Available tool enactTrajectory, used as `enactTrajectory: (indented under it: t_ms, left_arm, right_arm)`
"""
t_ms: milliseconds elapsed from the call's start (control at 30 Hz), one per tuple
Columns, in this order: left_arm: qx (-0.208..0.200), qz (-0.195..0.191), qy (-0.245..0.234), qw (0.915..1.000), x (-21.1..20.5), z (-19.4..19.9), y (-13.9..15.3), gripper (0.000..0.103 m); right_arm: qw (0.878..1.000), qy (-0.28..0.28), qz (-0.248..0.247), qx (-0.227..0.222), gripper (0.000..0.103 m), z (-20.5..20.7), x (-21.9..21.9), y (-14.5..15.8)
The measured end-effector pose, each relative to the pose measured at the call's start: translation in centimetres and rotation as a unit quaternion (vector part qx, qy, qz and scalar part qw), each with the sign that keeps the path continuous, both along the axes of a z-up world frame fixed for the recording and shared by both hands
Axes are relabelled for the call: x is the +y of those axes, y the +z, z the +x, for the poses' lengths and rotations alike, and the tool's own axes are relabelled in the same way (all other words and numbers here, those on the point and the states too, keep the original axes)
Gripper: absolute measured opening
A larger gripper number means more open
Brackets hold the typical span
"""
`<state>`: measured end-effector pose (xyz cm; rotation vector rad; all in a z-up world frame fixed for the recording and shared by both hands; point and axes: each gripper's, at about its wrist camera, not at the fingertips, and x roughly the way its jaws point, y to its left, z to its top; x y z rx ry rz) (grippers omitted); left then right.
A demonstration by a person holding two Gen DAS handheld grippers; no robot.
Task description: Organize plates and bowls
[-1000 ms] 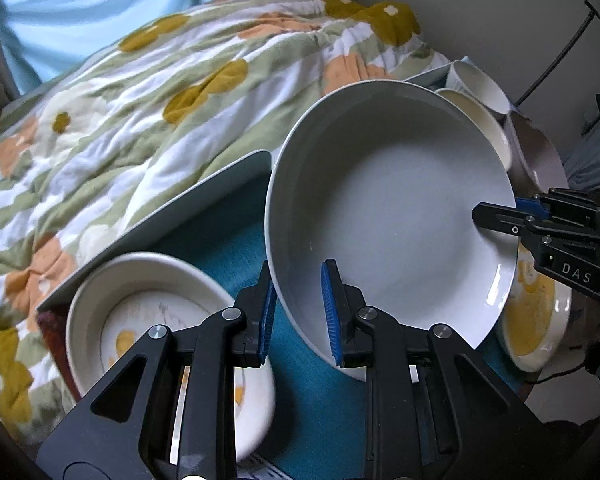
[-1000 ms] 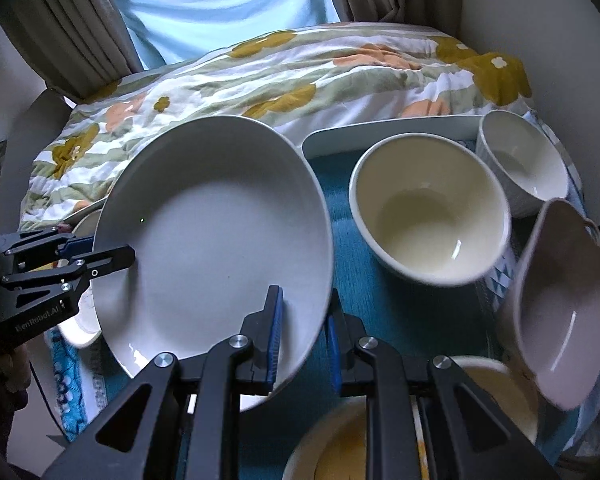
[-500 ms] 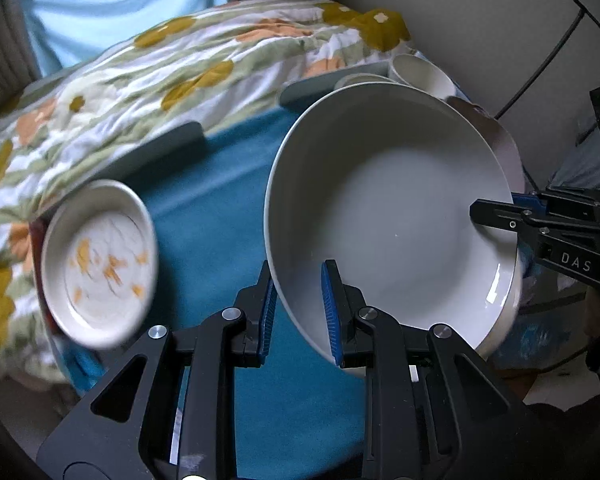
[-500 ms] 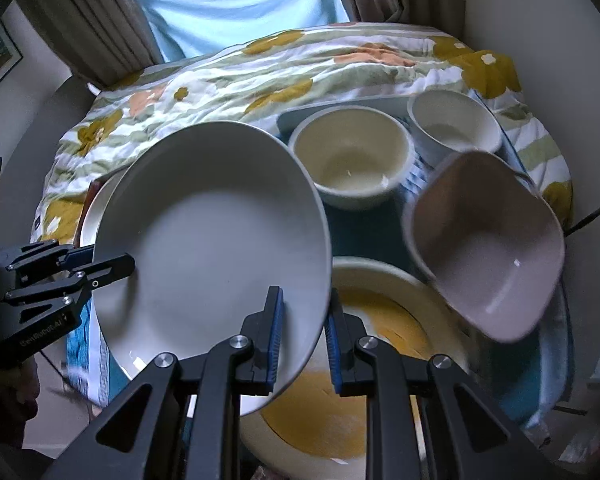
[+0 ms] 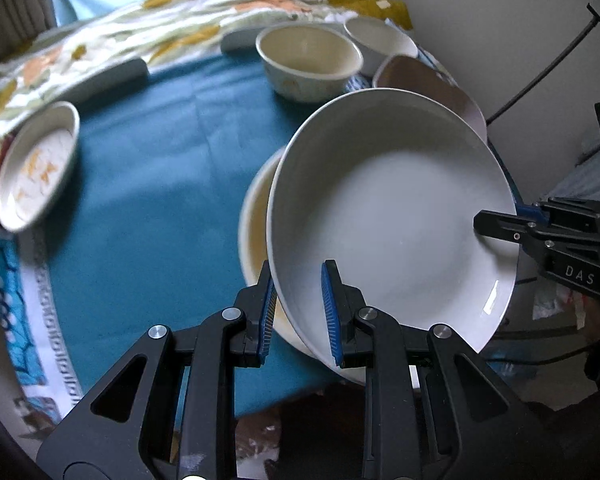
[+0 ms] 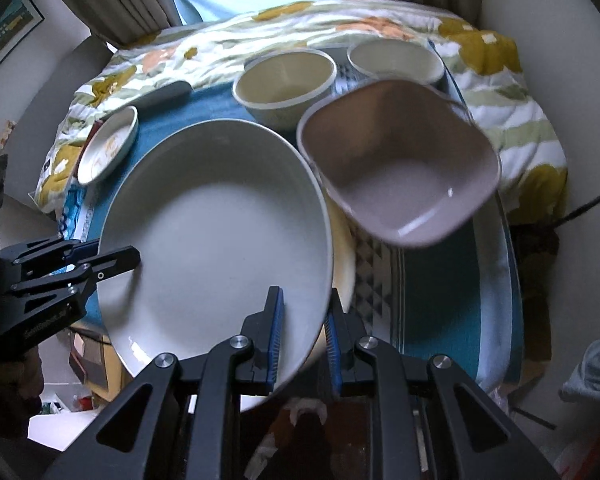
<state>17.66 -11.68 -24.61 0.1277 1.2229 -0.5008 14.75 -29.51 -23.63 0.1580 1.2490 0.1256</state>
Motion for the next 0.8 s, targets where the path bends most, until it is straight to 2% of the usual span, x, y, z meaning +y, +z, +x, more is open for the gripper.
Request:
enactTrajectory:
  t_ms: [233,433,567,800]
  left_arm:
    - [0.024,0.011,-0.007,0.9996,-0.7,-0.3,-2.6,0.02]
    - [0.033,0.01,-0.013,0.9993,-1.0,1.0,-3.7,0.02]
    - [0.031,0.018,-0.016,0.9992,-1.7,1.7,-4.0,0.02]
    - [0.03,0.035,-0.016,0.9988,-2.0,2.0,-4.5,0.02]
  right_arm:
    - [0.999,-0.013,0.017,0.028,0.018,-0.9,-0.5,-2.5]
    - [0.999,-0.025,0.017,0.025,0.018,-0.4,-0.8,-3.0]
    - [0.999,-0.03,0.002,0.027,0.018,-0.2,-0.8,-3.2]
    - [0.999,-0.036,0.006,0.027,0.018,-0.4,-1.1,-3.6]
